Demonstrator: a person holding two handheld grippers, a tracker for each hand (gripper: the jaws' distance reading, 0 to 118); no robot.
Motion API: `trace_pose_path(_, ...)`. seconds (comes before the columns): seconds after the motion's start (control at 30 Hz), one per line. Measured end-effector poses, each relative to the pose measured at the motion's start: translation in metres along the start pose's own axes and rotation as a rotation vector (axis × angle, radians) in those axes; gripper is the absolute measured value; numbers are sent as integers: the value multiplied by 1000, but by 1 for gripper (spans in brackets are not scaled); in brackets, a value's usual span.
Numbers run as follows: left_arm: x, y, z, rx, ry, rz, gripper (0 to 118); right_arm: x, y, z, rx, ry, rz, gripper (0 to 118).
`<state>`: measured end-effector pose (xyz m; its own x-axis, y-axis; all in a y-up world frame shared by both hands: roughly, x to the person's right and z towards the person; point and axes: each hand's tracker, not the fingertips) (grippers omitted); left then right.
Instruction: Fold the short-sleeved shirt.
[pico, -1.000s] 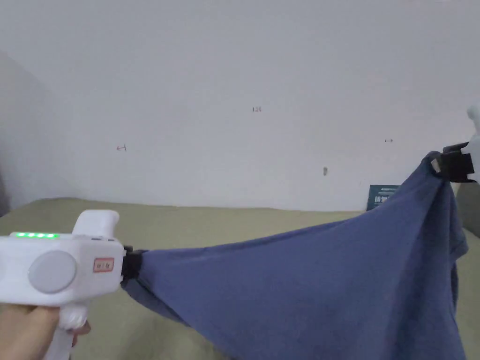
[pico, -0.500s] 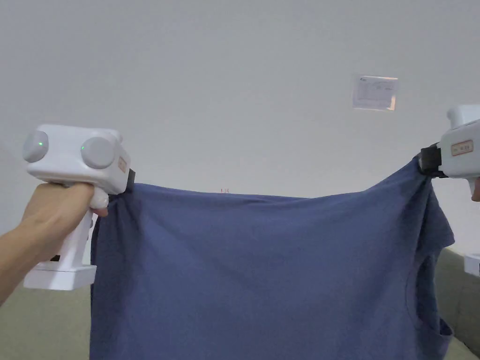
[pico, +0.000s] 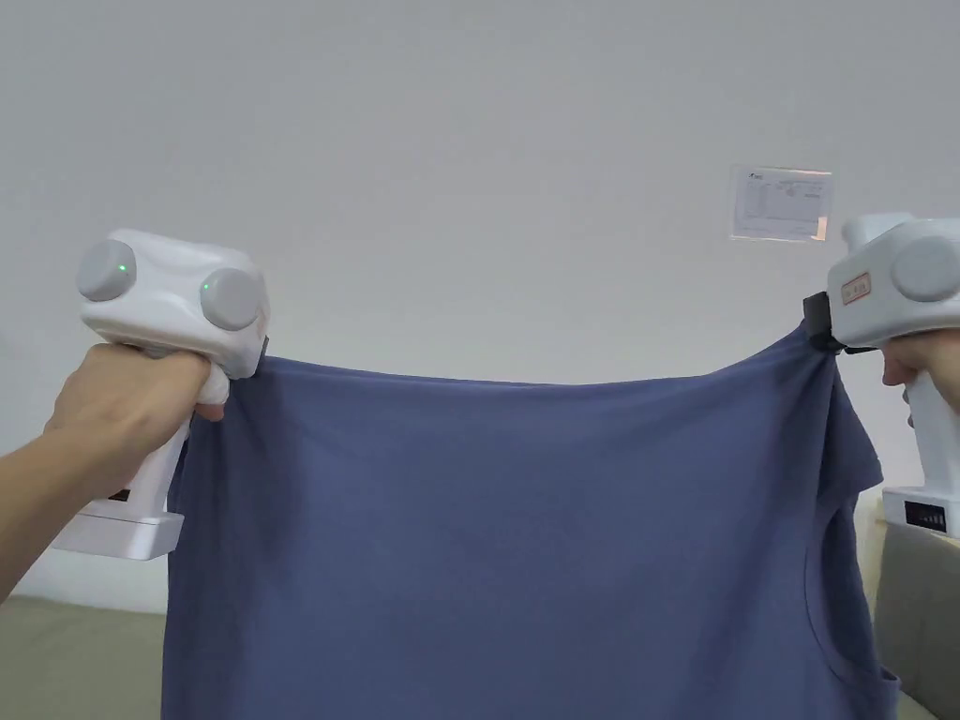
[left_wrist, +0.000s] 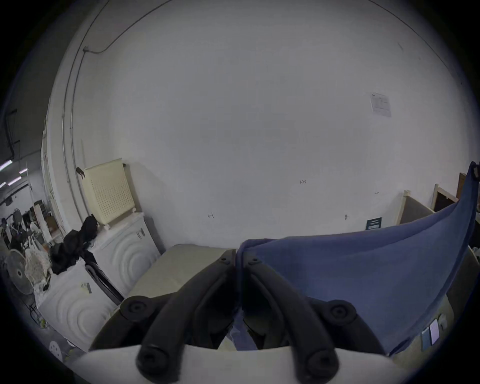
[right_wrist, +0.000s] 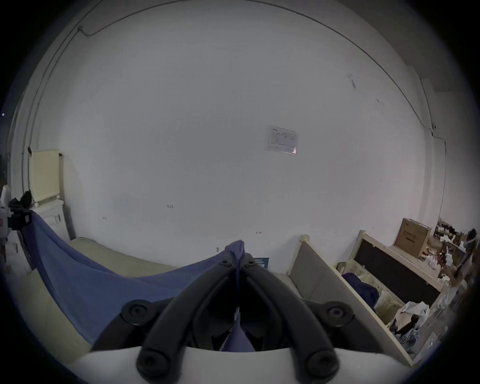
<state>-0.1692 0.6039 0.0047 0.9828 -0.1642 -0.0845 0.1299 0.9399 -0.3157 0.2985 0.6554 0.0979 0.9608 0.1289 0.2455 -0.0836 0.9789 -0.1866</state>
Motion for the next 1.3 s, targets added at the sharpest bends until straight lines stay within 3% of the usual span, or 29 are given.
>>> trace_pose_path(0.17, 15, 13, -50, 7, 42, -9, 5, 0, 15, -61, 44, -4, -27, 0)
trace_pose_path(0.3, 26, 6, -90, 7, 85, -31, 5, -6, 17, -111, 54, -13, 59, 0)
trace_pose_path(0.43, 40, -17, -130, -28, 118, -76, 5, -14, -1, -141, 27, -8, 20, 0)
trace_pose_path(0.53, 47, -43, -158, -41, 107, -47, 5, -26, -27, -165, -2, -15, 54, 0)
trace_pose_path(0.6, 56, -70, -177, -69, 95, -82, 5, -28, -50, -183, -38, 0, 26, 0)
trace_pose_path(0.63, 60, -84, -184, -72, 99, -91, 5, -26, -66, -191, -52, 26, -1, 0)
trace_pose_path(0.77, 71, -158, -210, -152, 40, -99, 5, -37, -151, -200, -181, 25, 50, 0)
trace_pose_path(0.9, 76, -237, -224, -272, -14, -85, 5, -40, -255, -189, -300, 66, -1, 0)
trace_pose_path(1.03, 78, -311, -214, -316, -45, -120, 5, -40, -347, -168, -426, 84, 9, 0)
trace_pose_path(1.2, 67, -391, -184, -416, -96, -120, 5, -35, -435, -124, -512, 141, -76, 0)
trace_pose_path(1.3, 53, -430, -161, -438, -110, -126, 5, -29, -473, -85, -553, 146, -87, 0)
